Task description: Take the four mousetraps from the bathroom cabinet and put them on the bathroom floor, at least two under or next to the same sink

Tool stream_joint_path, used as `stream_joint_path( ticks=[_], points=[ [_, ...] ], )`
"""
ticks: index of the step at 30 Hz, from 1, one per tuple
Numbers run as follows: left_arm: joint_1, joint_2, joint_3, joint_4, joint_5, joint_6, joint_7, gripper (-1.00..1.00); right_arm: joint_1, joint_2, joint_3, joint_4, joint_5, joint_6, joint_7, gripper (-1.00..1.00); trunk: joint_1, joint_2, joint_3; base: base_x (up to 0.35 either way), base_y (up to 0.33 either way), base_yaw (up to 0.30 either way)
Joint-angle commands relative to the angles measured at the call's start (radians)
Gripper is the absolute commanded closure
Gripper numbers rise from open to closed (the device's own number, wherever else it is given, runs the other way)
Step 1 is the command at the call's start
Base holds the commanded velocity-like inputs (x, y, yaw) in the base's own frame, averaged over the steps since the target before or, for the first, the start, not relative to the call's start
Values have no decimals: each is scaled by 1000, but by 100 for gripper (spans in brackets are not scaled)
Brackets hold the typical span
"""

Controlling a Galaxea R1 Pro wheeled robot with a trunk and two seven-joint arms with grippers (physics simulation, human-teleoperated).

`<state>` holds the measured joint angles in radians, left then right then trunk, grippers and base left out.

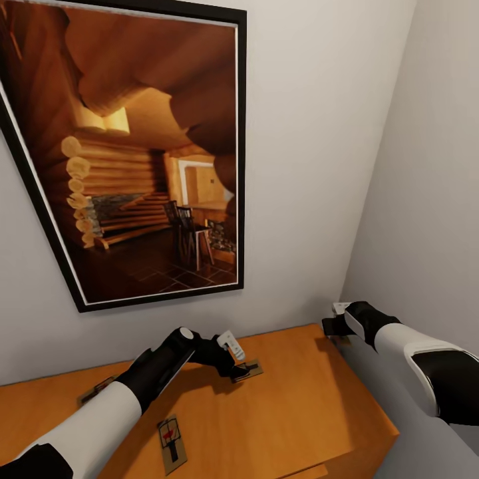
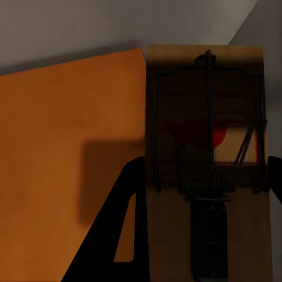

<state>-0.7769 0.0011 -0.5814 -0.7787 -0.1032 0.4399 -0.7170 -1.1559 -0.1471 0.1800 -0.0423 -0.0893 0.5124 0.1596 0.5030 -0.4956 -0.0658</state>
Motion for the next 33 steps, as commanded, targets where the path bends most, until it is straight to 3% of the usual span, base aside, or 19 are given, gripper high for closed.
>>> stream_joint_path(
  ticks=[1, 28, 33],
  points=[
    [-1, 1, 0, -2, -7, 3, -5, -100, -1, -1, 9, -2, -10, 6, 3, 100, 4, -9, -5, 0, 0, 0],
    [-1, -10, -3, -2, -7, 3, -6, -100, -1, 9, 8, -1, -10, 6, 3, 100, 108, -198, -90, 0, 0, 0],
    [-1, -11, -6, -1, -7, 3, -5, -100, -1, 9, 8, -1, -10, 6, 3, 100, 108, -198, -90, 0, 0, 0]
  ],
)
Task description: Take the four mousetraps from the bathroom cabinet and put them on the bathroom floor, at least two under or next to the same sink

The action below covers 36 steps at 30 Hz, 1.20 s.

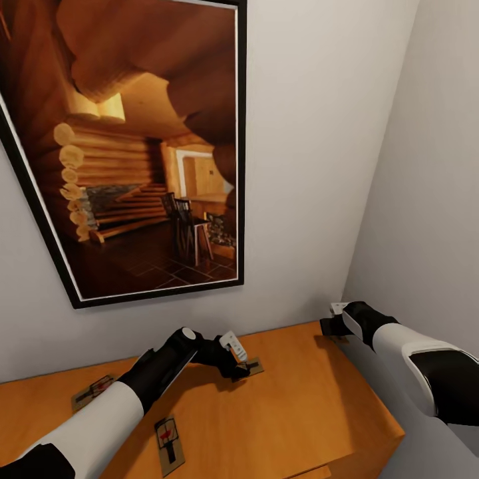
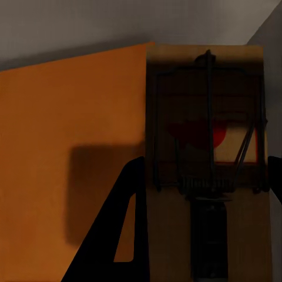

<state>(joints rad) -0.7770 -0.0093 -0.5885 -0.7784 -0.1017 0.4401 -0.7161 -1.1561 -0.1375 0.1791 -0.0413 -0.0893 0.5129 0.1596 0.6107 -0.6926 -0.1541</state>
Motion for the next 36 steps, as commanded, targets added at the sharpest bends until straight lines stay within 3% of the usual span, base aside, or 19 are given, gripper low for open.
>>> stream_joint_path(
  ticks=[1, 9, 25, 36],
  points=[
    [-1, -1, 1, -2, -9, 3, -6, -100, -1, -1, 8, -2, -10, 6, 3, 100, 0, -1, -2, 0, 0, 0],
    [-1, -1, 0, -2, -9, 3, -5, -100, -1, -1, 9, -2, -10, 6, 3, 100, 0, -1, -2, 0, 0, 0],
    [-1, -1, -2, -1, -9, 3, -5, -100, -1, -1, 10, -2, -10, 6, 3, 100, 62, -113, -52, 0, 0, 0],
    [-1, -1, -2, -2, -9, 3, -5, -100, -1, 1, 10, -2, -10, 6, 3, 100, 62, -113, -52, 0, 0, 0]
  ],
)
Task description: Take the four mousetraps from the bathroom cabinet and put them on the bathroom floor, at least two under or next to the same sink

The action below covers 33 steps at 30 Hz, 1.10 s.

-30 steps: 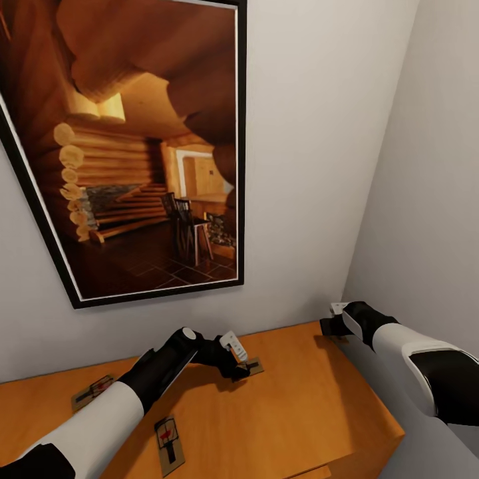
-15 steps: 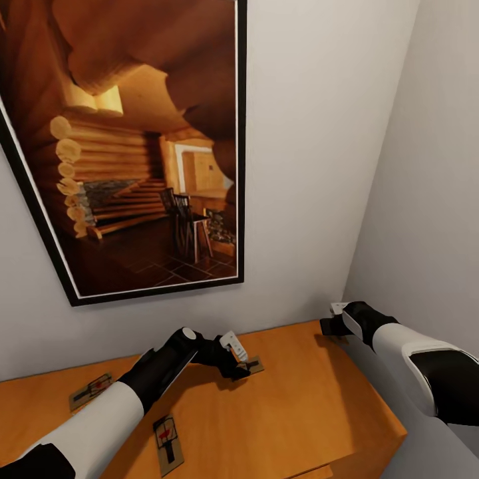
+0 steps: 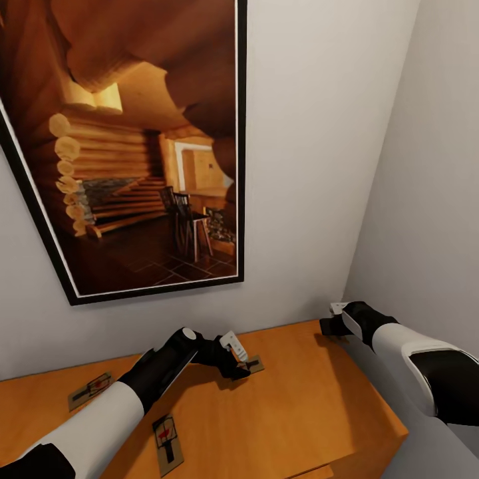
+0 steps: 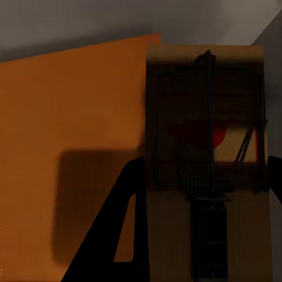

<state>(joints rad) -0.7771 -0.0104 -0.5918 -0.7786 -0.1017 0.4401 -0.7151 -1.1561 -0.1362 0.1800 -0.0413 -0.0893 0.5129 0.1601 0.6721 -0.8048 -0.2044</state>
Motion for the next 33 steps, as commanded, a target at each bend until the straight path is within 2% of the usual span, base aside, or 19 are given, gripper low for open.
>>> stream_joint_path(
  ticks=[1, 3, 16, 33],
  points=[
    [-1, 0, 1, -1, -9, 3, -6, -100, -1, -1, 9, -2, -10, 6, 3, 100, 0, -1, -2, 0, 0, 0],
    [-1, -1, 1, -1, -9, 3, -6, -100, -1, 0, 9, -2, -10, 6, 3, 100, 0, -1, -2, 0, 0, 0],
    [-1, -2, -1, -1, -9, 3, -6, -100, -1, 2, 9, -2, -10, 6, 3, 100, 50, -92, -42, 0, 0, 0],
    [-1, -3, -3, -1, -8, 3, -6, -100, -1, 3, 9, -2, -10, 6, 4, 100, 50, -92, -42, 0, 0, 0]
  ],
)
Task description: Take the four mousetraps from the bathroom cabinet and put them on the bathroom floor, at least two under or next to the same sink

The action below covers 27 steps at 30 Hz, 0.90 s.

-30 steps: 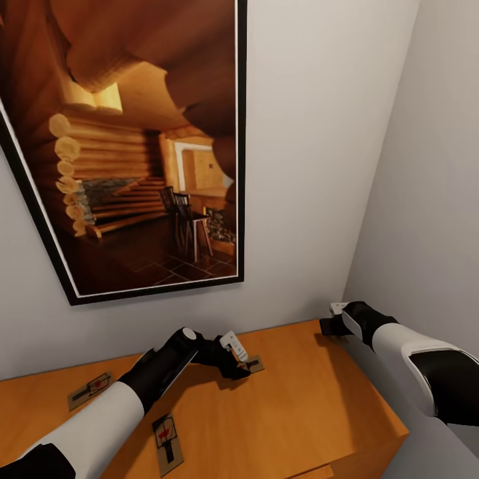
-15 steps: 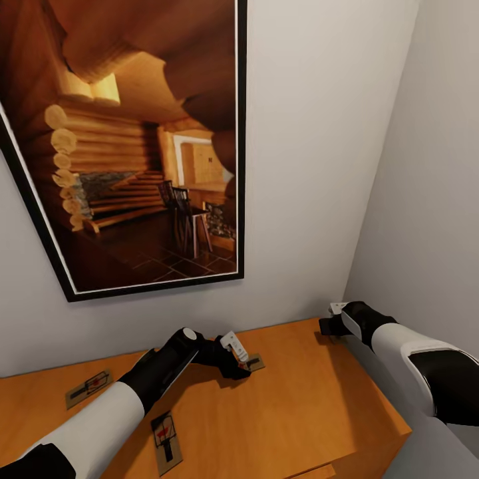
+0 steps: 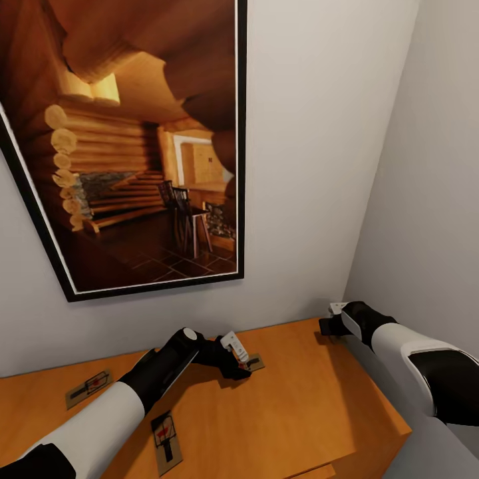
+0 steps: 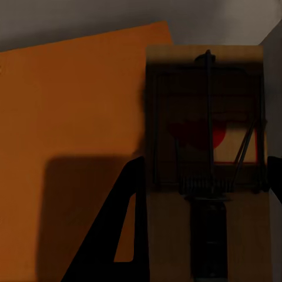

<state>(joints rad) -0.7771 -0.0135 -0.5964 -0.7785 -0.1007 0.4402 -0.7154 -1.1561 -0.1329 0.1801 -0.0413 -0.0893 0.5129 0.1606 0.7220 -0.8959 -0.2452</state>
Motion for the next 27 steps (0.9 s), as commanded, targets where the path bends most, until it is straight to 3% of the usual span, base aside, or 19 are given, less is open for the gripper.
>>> stream_joint_path(
  ticks=[1, 7, 15, 27],
  points=[
    [-1, 0, 1, -2, -9, 3, -6, -100, 0, -1, 9, -2, -10, 6, 3, 100, 0, -1, -1, 0, 0, 0],
    [-1, -3, 1, -2, -8, 3, -7, -100, 0, -1, 8, -2, -10, 6, 3, 100, 0, -1, -1, 0, 0, 0],
    [-1, -24, 2, 7, -10, 4, -7, -100, 0, -1, 9, -2, -10, 6, 3, 100, 0, -1, -1, 0, 0, 0],
    [-1, -29, 0, 32, -10, 3, -6, -100, 0, -1, 9, -2, -10, 5, 4, 100, 0, -1, -1, 0, 0, 0]
  ],
)
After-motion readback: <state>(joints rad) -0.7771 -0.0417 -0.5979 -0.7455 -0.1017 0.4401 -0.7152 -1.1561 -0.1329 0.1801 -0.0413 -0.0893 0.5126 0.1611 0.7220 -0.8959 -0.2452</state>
